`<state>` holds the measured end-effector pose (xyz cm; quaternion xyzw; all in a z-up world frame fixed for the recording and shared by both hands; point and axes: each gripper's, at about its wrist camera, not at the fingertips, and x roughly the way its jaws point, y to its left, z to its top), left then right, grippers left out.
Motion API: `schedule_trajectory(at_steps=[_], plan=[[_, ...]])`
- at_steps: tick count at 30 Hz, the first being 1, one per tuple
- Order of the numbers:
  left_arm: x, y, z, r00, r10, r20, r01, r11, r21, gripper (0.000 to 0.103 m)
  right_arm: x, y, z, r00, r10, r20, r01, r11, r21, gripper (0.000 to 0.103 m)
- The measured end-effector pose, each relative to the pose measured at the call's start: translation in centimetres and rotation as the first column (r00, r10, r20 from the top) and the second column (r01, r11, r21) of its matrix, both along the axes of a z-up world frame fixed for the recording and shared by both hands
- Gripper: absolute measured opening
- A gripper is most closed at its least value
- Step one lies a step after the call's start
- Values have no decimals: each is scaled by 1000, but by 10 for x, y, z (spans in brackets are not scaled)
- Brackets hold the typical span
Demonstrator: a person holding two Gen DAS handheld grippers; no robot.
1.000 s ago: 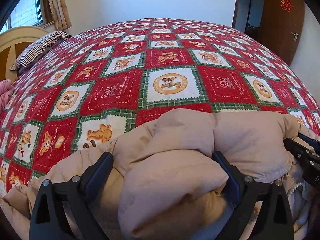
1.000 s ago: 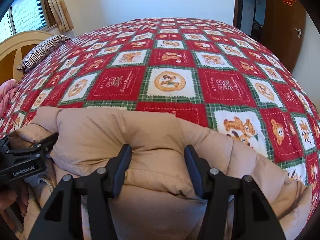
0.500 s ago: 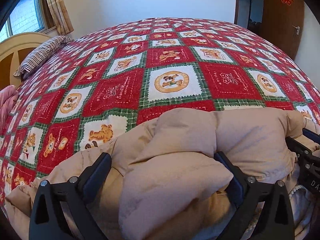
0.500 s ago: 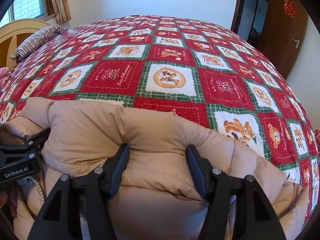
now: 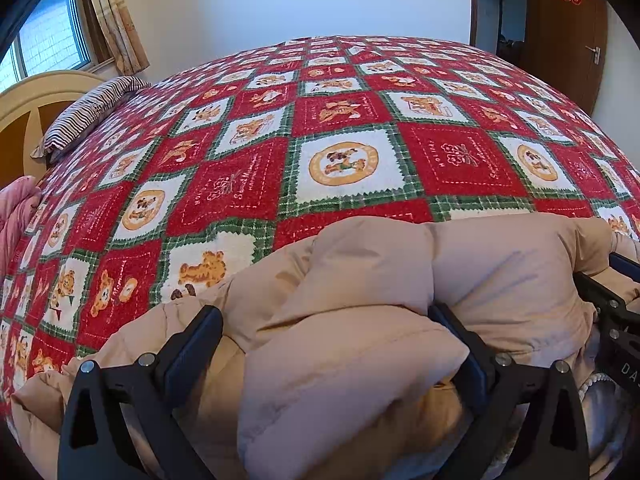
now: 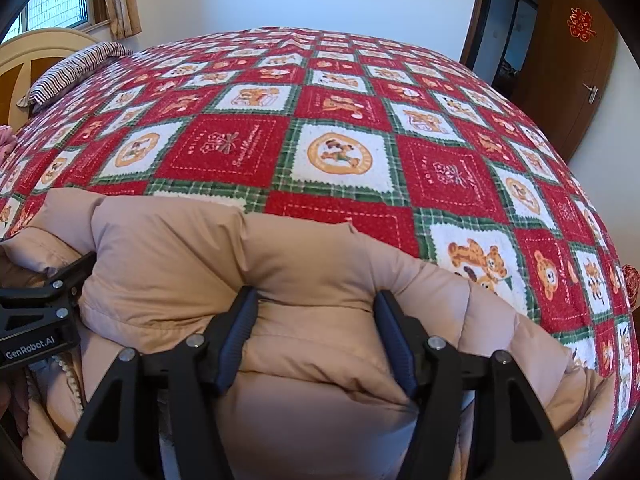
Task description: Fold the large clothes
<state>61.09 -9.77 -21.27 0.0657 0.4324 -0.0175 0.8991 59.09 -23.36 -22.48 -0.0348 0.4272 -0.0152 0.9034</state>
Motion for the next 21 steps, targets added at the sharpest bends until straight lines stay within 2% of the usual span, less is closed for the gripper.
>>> schedule_trajectory(at_steps=[5, 7, 9, 11, 13, 17, 21], plan=[[2, -3, 10, 1000, -2, -3, 2, 999, 38, 102, 3, 2, 0, 1000, 0, -8, 0, 1000, -19, 66], [-11, -2, 30, 999, 10, 43, -13, 996, 84, 102, 1, -2, 6, 1000, 11, -17, -11, 1000, -3, 68], [-33, 5, 53, 996, -16, 83, 12, 999, 49, 102, -14, -14, 21, 1000, -3, -1, 3, 999, 35, 69], [-62, 18, 70, 995, -62, 74, 63, 998, -7, 102, -46, -34, 41, 999, -25, 46, 20, 994, 112, 77], [-90, 32, 72, 994, -98, 43, 99, 994, -35, 102, -72, -47, 47, 998, -33, 48, 26, 991, 133, 80], [-146, 59, 53, 994, -106, -15, 105, 993, -59, 102, -141, -74, 47, 996, -79, 29, 74, 989, 128, 80], [-191, 79, 35, 997, -76, -29, 73, 994, -82, 102, -208, -87, 39, 996, -89, 12, 87, 991, 103, 83]])
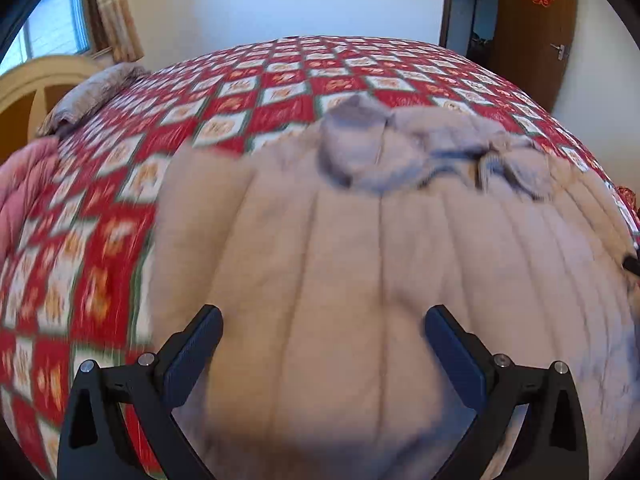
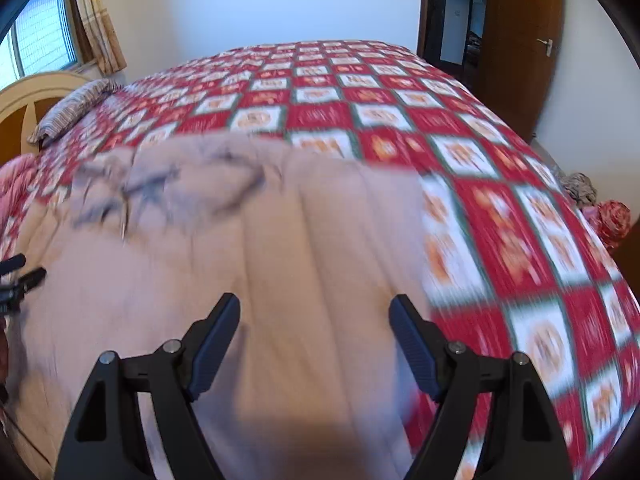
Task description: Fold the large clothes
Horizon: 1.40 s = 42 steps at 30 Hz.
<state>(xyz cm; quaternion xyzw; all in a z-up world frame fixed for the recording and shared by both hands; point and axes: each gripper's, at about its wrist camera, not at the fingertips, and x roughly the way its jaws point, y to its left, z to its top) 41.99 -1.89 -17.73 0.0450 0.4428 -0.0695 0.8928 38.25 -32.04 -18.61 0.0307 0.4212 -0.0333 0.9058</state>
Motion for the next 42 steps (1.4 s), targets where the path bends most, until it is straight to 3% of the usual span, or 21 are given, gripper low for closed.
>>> schedule_trajectory(at_steps=[6, 13, 19, 35, 39, 42], plan=[[-55, 23, -2, 999, 32, -14, -32, 998, -49, 102, -77, -4, -24, 999, -6, -49, 4, 999, -39, 84], [-126, 39, -8, 1000, 31, -4, -31, 999, -18, 102, -135, -14, -38, 998, -37, -54, 39, 999, 36, 84], [-182, 68, -18, 997, 72, -6, -72, 997, -39, 102, -176, -12, -42, 998, -43, -36, 45, 996, 78, 84], [-247, 80, -34, 998, 55, -26, -57, 995, -87, 102, -249, -4, -59, 998, -56, -22, 58, 987, 148, 83], [-260, 80, -37, 999, 38, -30, -41, 994, -99, 101, -263, 1, -62, 999, -31, -33, 35, 988, 153, 73], [-267, 81, -39, 999, 13, -49, -20, 989, -143, 87, -272, 4, -64, 999, -24, -35, 29, 988, 152, 69]])
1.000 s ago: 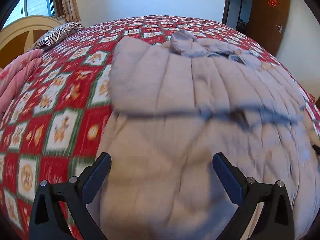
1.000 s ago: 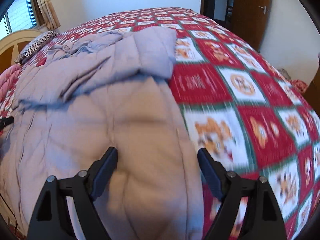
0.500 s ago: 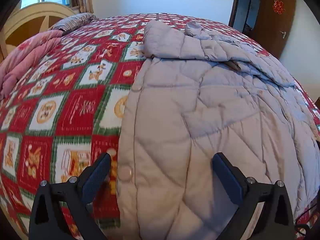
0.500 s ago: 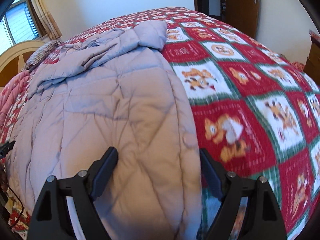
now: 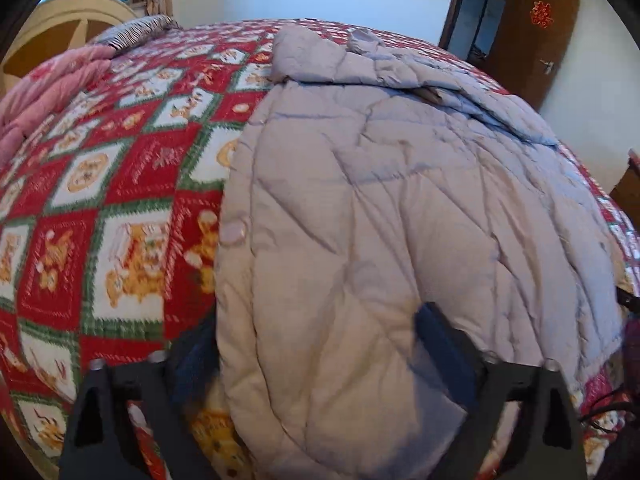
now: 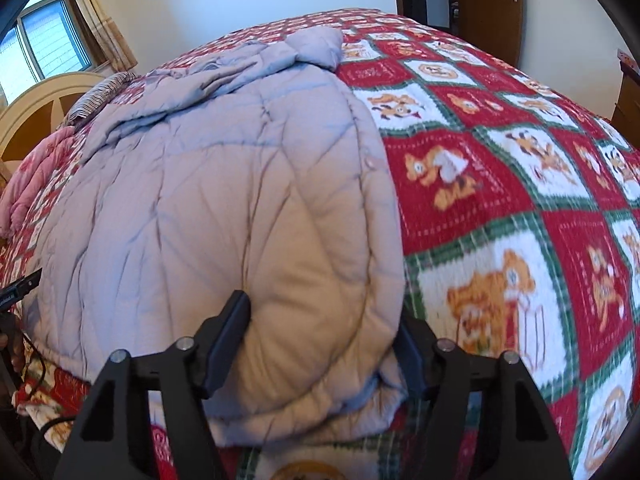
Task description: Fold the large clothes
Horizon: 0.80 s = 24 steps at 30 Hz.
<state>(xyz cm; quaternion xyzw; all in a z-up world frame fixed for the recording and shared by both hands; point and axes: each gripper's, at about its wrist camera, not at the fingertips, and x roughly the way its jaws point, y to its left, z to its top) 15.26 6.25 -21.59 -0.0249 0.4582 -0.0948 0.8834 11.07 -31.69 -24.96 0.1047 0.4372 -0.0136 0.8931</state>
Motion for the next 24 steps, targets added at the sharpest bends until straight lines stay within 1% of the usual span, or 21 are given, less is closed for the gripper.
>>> schedule_trajectory(at_steps=[2, 6, 7, 8, 9, 10, 11, 12, 13, 15, 18, 21, 24], plan=[[-6, -1, 2, 1000, -17, 8, 17, 1000, -1, 76, -6, 2, -1, 1000, 3, -5, -3, 1000, 7, 67], [-13, -3, 5, 999, -43, 22, 43, 999, 8, 69, -16, 4, -2, 1000, 7, -10, -7, 1000, 22, 60], [-14, -3, 5, 999, -46, 25, 46, 999, 1, 64, -18, 4, -3, 1000, 8, -9, -8, 1000, 29, 58], [-16, -2, 5, 998, -47, 30, 47, 999, 1, 55, -19, 3, -4, 1000, 10, -10, -9, 999, 40, 56], [-17, -2, 6, 998, -48, 37, 48, 999, 9, 49, -20, 2, -5, 1000, 10, -10, -9, 999, 49, 50], [-18, -2, 8, 998, -51, 44, 51, 999, 14, 37, -21, 3, -4, 1000, 10, -7, -10, 998, 58, 40], [-19, -2, 11, 997, -52, 55, 51, 998, 21, 29, -23, 3, -3, 1000, 12, 1, -12, 998, 67, 33], [-20, -2, 14, 997, -56, 62, 54, 998, 26, 25, -24, 5, -1, 1000, 14, 8, -15, 998, 69, 22], [-21, -2, 18, 995, -60, 77, 57, 998, 31, 19, -25, 7, 2, 1000, 19, 18, -20, 998, 67, 18], [-24, -1, 26, 993, -63, 103, 59, 998, 34, 16, -27, 9, 5, 999, 19, 31, -21, 998, 67, 15], [-31, 3, 43, 986, -79, 146, 78, 997, 7, 11, -32, 9, 11, 998, 13, 61, -18, 997, 81, 12], [-40, 9, 69, 974, -93, 205, 103, 994, -39, 10, -40, 10, 24, 995, 13, 99, -22, 995, 96, 11], [-50, 15, 95, 964, -91, 252, 115, 990, -85, 9, -50, 8, 46, 989, 11, 148, -28, 993, 116, 11]])
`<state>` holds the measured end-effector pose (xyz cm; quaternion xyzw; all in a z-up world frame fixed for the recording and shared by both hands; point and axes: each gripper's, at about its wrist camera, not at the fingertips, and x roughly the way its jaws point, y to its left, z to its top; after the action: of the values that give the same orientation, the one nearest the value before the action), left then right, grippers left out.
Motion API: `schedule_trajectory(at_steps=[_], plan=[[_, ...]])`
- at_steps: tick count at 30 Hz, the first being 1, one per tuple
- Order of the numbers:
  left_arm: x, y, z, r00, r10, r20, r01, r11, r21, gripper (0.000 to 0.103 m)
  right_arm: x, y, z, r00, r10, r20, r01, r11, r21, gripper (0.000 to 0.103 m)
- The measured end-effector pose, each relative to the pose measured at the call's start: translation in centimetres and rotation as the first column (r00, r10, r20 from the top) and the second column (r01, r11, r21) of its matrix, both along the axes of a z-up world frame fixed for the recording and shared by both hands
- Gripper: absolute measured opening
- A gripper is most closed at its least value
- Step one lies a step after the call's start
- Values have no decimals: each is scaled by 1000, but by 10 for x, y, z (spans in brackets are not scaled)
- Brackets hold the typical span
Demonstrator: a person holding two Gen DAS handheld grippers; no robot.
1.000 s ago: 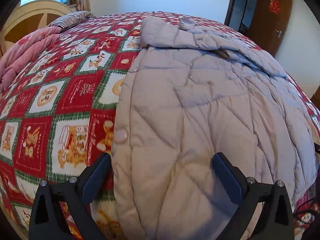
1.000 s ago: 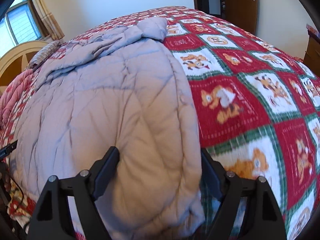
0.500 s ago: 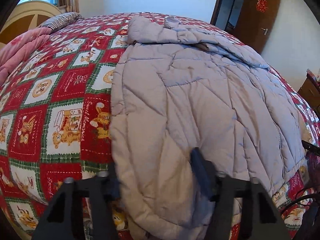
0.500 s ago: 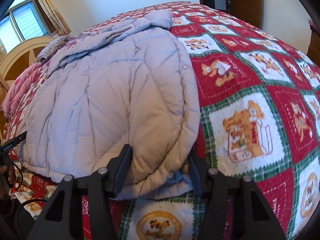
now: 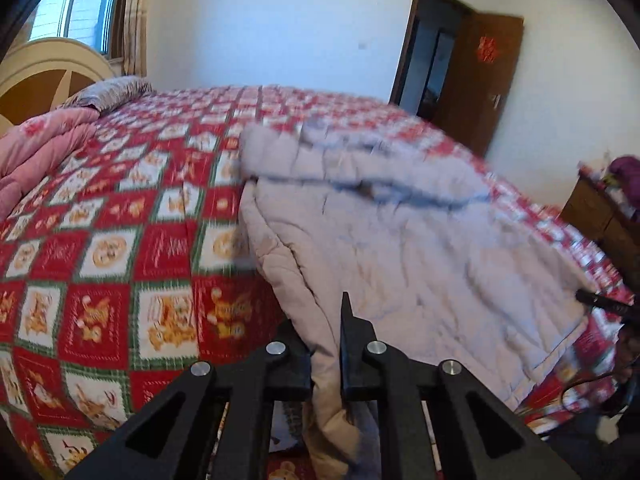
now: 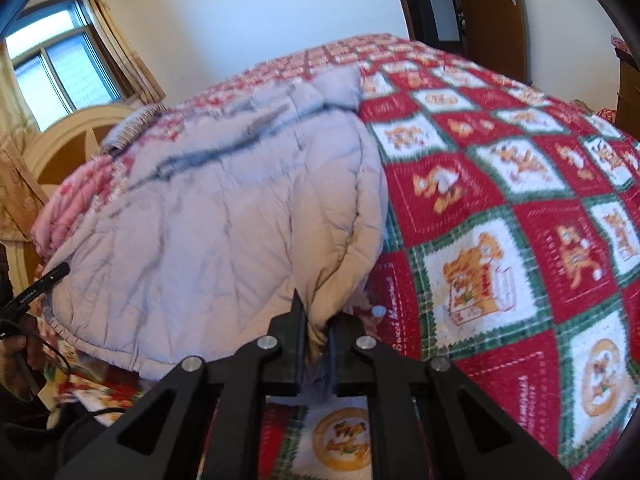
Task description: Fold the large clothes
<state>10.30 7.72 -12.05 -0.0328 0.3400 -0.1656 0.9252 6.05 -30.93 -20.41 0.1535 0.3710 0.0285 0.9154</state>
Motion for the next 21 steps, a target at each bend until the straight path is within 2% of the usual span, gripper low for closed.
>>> schedule_trajectory(at_steps=[4, 9, 12, 15, 21], plan=[[-10, 10, 38, 998, -12, 64, 16, 998, -67, 8, -18, 1, 40, 996, 16, 91, -17, 1000, 9, 10], [-26, 22, 82, 988, 6, 154, 11, 994, -106, 8, -37, 4, 95, 973, 23, 228, -17, 999, -28, 10], [-22, 23, 98, 978, 0, 207, 19, 996, -92, 8, -40, 6, 121, 952, 14, 307, 1, 999, -47, 10], [13, 20, 97, 974, 17, 225, -2, 998, -66, 8, -23, 5, 138, 934, 6, 356, 24, 997, -80, 10], [111, 23, 85, 976, 55, 213, -28, 991, -129, 12, 61, 7, 156, 925, 3, 380, 53, 989, -138, 10]])
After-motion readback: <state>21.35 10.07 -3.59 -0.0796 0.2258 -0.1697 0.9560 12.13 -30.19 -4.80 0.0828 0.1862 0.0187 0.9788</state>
